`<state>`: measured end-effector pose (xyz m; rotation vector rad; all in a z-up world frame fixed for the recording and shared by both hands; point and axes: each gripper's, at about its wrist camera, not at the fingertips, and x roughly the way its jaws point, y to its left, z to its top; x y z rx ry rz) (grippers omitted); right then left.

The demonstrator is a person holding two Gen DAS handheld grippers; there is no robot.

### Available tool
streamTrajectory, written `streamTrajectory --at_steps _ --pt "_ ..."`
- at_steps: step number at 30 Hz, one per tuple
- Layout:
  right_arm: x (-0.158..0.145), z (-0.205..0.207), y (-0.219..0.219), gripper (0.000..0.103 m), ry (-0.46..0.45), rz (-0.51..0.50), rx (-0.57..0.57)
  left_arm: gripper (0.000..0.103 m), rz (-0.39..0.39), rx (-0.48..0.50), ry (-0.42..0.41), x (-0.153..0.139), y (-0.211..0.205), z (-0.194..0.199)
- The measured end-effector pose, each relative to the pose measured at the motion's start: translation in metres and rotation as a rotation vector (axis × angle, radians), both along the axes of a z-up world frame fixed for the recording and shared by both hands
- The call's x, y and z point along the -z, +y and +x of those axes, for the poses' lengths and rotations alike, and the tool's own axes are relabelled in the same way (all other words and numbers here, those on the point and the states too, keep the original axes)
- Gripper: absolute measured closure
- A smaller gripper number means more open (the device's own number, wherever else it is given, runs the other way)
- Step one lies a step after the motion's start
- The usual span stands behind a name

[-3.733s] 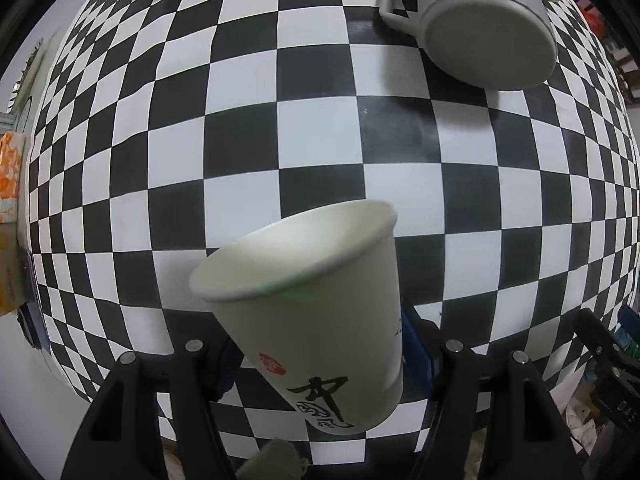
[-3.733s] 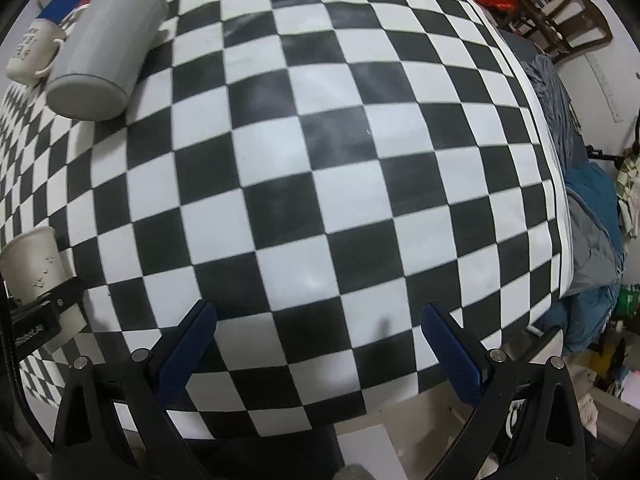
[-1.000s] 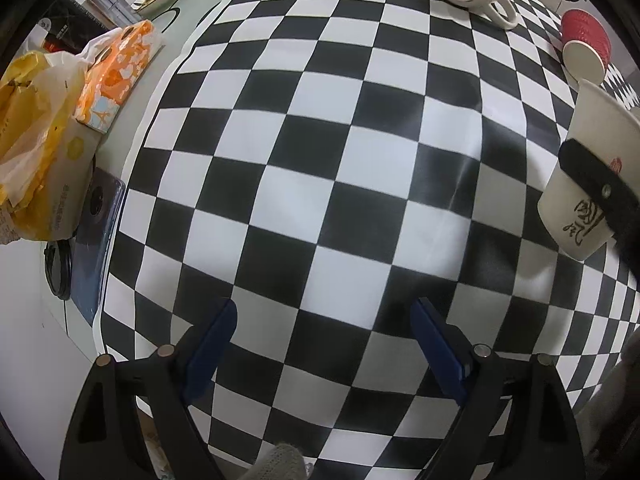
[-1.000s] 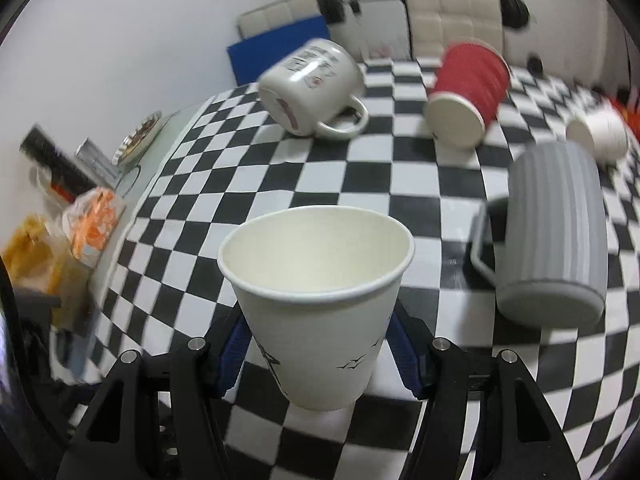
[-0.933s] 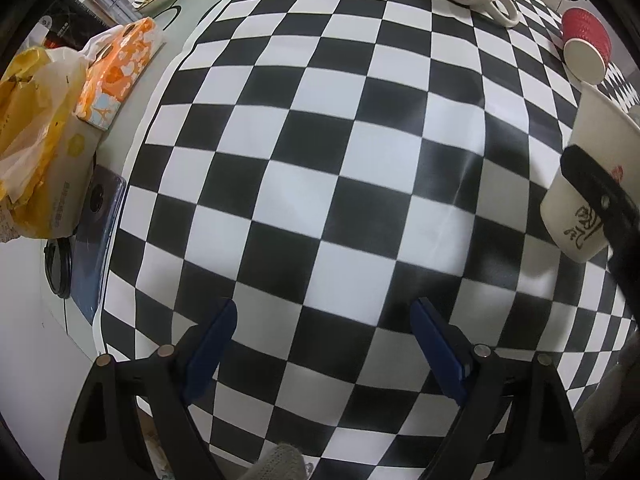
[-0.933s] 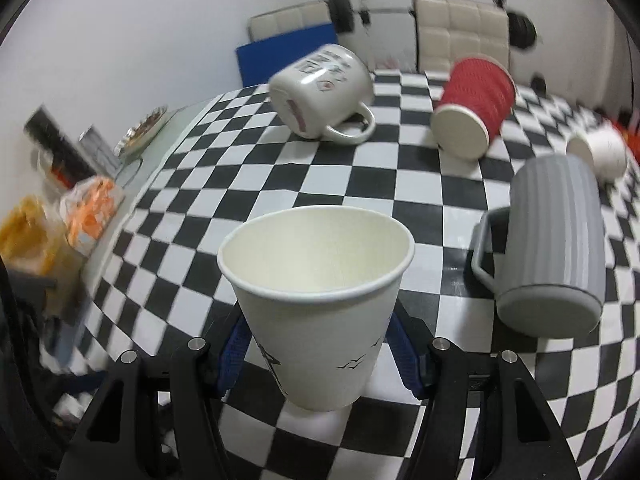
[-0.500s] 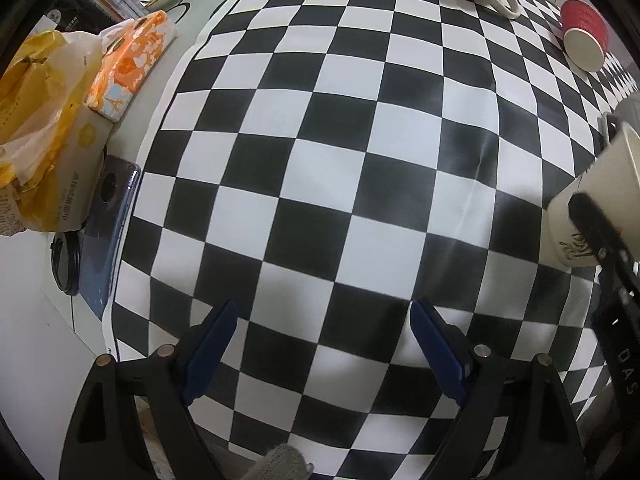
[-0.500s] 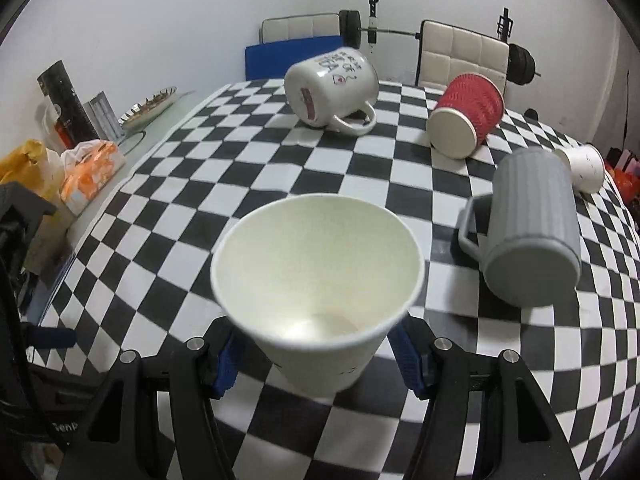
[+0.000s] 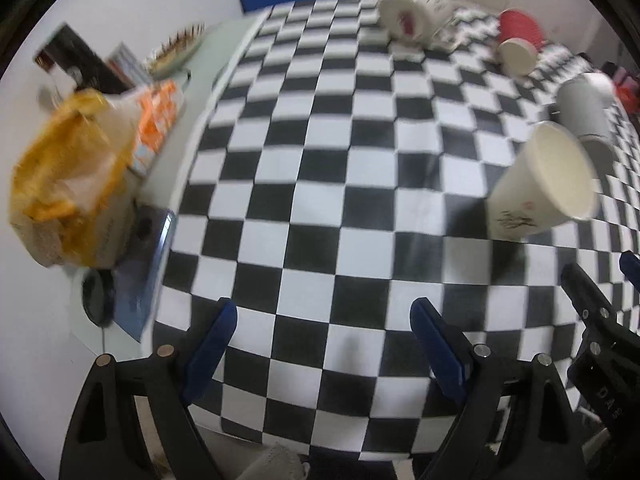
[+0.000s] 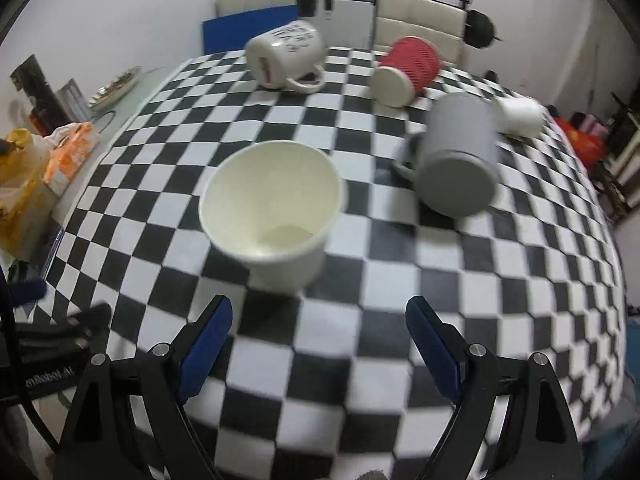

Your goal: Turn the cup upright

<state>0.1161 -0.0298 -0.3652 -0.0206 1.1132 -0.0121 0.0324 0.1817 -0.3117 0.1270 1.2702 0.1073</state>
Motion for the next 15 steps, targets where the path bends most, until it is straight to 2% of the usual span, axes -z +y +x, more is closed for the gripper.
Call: streamTrajectory --at_steps 3,9,15 --pt "-0.026 -0.018 -0.010 0.013 -0.012 -0.021 0.061 0.001 -0.007 0.018 -0.059 -0.032 -0.023 -0.012" --pt "-0.091 -0.051 -0.025 0.012 -0.085 -0.042 0.107 0.001 -0.033 0.014 -0.207 -0.103 -0.055 -0.040" --pt "-0.144 -0.093 -0.036 0.011 -0.138 -0.058 0.102 0.001 -0.060 -0.023 -0.288 -0.144 -0.066 -0.065"
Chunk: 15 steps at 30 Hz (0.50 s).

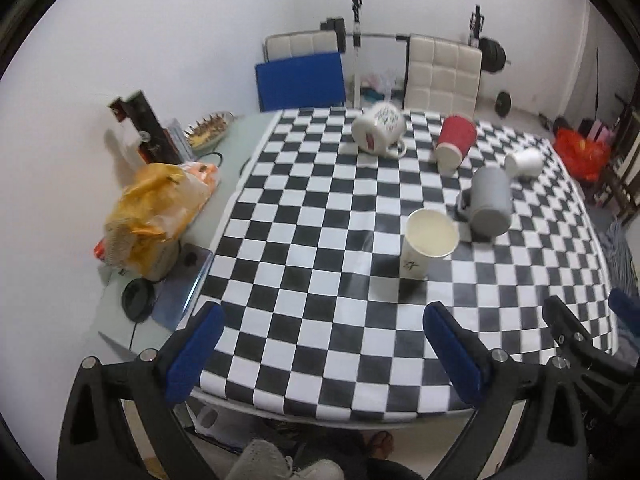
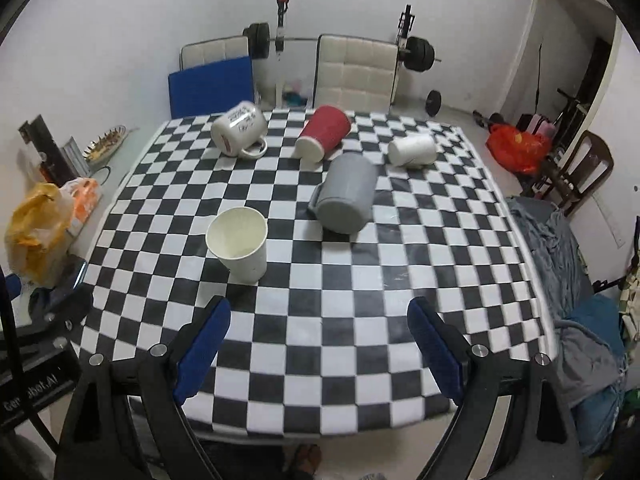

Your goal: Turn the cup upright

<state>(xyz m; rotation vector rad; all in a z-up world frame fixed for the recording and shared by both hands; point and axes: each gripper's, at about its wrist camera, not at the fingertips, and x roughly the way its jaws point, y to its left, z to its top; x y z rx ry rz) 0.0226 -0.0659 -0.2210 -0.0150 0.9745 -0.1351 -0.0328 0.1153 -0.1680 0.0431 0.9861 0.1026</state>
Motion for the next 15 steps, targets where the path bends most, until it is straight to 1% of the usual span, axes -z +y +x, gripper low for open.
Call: streamTrajectory --at_steps 6,9,12,15 --pt "-0.047 -0.036 -0.011 0.011 -0.043 -0.005 0.002 0.001 -0.023 -0.024 -0.052 -0.034 0.000 -0.037" --pt "-0.069 -0.050 -0.012 0.011 -0.056 0.010 -0.009 0.001 -0.029 -0.033 -0.077 -0.049 0.002 -0.052" --pt "-0.086 -0.065 -0.008 0.011 -0.068 0.008 -0.024 0.001 -0.037 -0.041 -0.097 -0.062 0.005 -0.062" --pt "-0.099 -0.077 -0.004 0.011 -0.065 0.005 -0.029 0.001 -0.033 -0.037 -0.097 -0.071 0.007 -0.067"
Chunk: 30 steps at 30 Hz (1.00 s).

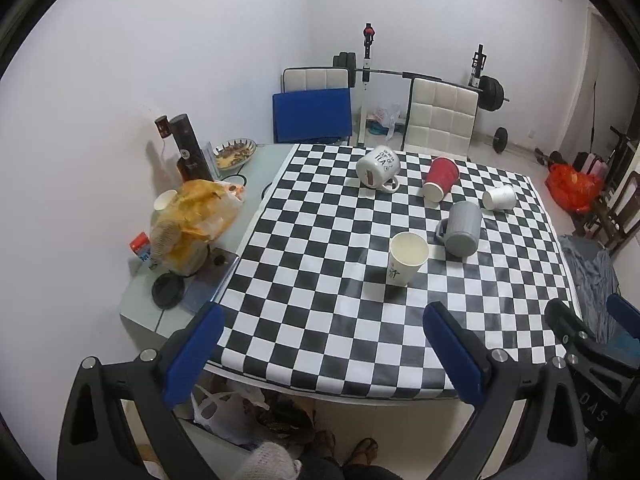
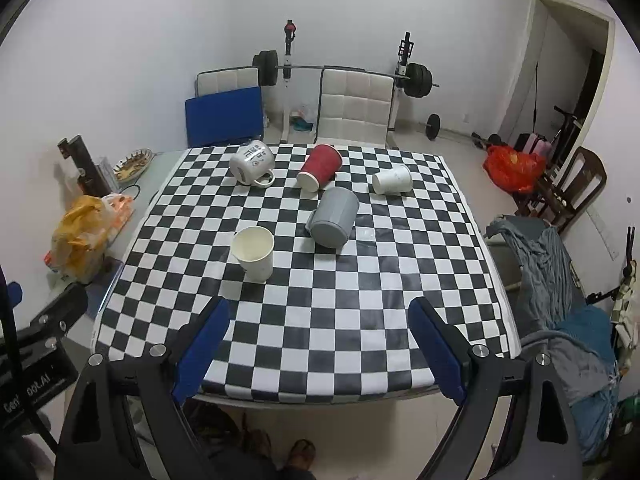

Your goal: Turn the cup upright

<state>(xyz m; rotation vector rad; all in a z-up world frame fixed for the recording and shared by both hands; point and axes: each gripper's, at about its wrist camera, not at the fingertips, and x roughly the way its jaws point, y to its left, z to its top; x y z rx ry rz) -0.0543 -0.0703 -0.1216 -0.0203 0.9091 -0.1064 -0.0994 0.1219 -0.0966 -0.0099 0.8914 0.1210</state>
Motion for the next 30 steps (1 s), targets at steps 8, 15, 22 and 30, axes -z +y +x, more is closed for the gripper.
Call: streamTrajectory --at_steps 8,15,22,30 --pt "-0.029 -0.013 0.003 0.011 0.021 0.011 0.006 0.001 0.003 0.013 0.008 -0.018 0.003 -0.010" --pt "-0.043 -0.019 0.006 0.011 0.015 0.023 -0.001 0.001 -0.005 0.020 0.010 -0.021 0.005 -0.012" --pt "-0.053 -0.024 0.007 0.011 0.027 0.034 -0.010 0.001 -0.008 0.037 0.026 -0.023 0.004 -0.021" --pt "-0.052 -0.025 0.009 0.011 0.037 0.036 -0.008 0.001 -0.013 0.035 0.025 -0.025 0.004 -0.021"
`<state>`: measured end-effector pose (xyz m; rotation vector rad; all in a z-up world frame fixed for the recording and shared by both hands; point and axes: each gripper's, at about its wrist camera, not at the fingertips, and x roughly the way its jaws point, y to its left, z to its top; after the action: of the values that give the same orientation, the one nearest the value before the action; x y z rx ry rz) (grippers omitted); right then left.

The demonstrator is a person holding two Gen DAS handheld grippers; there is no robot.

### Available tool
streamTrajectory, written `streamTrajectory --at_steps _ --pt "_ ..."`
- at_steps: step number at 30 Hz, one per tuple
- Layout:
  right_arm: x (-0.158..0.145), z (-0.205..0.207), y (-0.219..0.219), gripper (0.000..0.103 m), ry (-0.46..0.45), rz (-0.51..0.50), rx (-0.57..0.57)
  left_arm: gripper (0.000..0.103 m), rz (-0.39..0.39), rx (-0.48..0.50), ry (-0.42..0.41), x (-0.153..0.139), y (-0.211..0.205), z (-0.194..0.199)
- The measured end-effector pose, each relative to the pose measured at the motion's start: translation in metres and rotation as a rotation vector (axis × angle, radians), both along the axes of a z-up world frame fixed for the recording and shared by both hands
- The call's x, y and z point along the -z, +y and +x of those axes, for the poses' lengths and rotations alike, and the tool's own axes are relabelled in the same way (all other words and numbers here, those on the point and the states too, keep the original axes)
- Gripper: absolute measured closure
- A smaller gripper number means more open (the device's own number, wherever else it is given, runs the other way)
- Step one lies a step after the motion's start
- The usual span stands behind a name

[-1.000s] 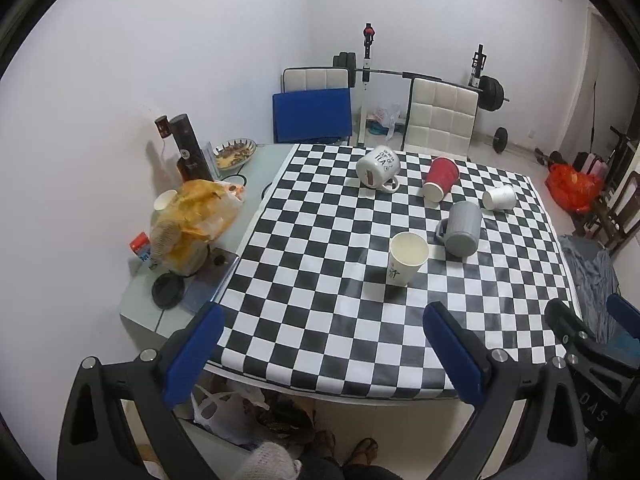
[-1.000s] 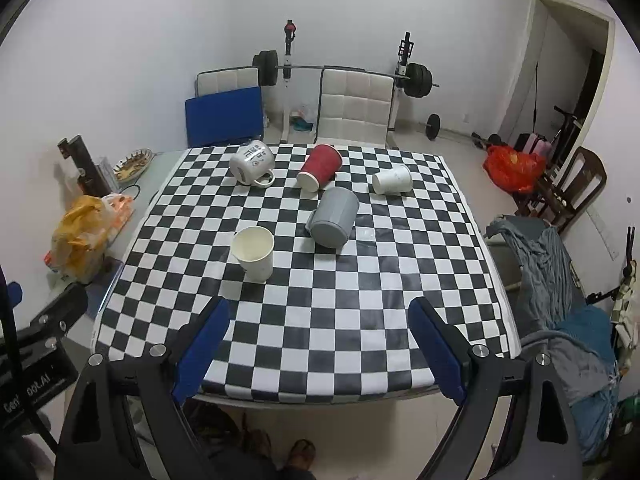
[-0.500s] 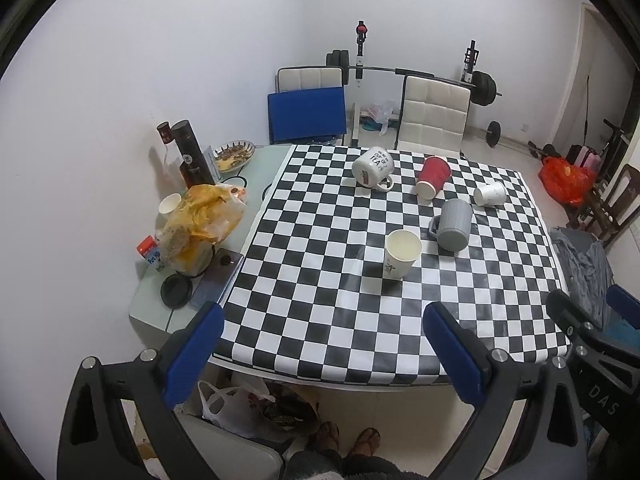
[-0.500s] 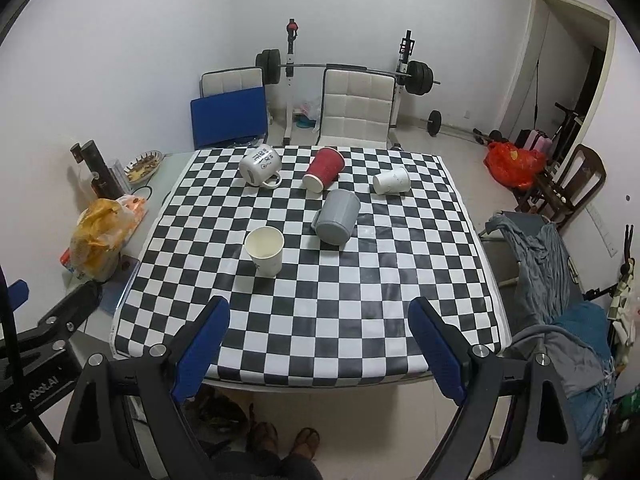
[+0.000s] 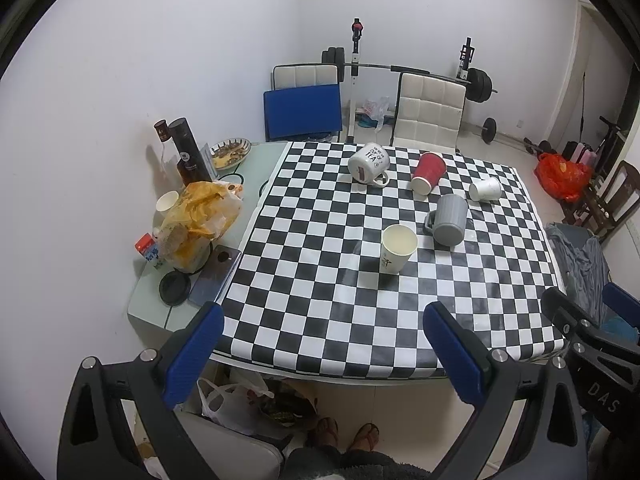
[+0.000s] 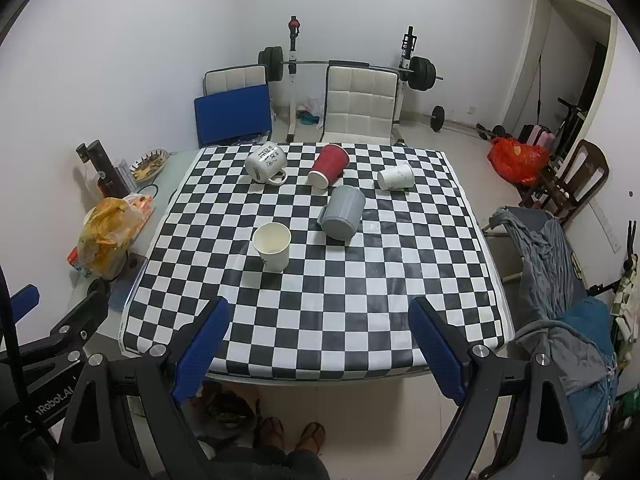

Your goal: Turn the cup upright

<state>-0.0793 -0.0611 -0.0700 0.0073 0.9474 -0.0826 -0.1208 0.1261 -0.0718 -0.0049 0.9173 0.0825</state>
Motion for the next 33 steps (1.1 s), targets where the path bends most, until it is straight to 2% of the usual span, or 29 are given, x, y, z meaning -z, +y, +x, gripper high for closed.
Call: streamTrajectory --at_steps 33 --pt "0.0002 -0.0098 -0.0004 0.011 -0.003 0.009 0.006 0.001 -0.005 0.003 -0.005 -0.0042 0.0026 -0.0052"
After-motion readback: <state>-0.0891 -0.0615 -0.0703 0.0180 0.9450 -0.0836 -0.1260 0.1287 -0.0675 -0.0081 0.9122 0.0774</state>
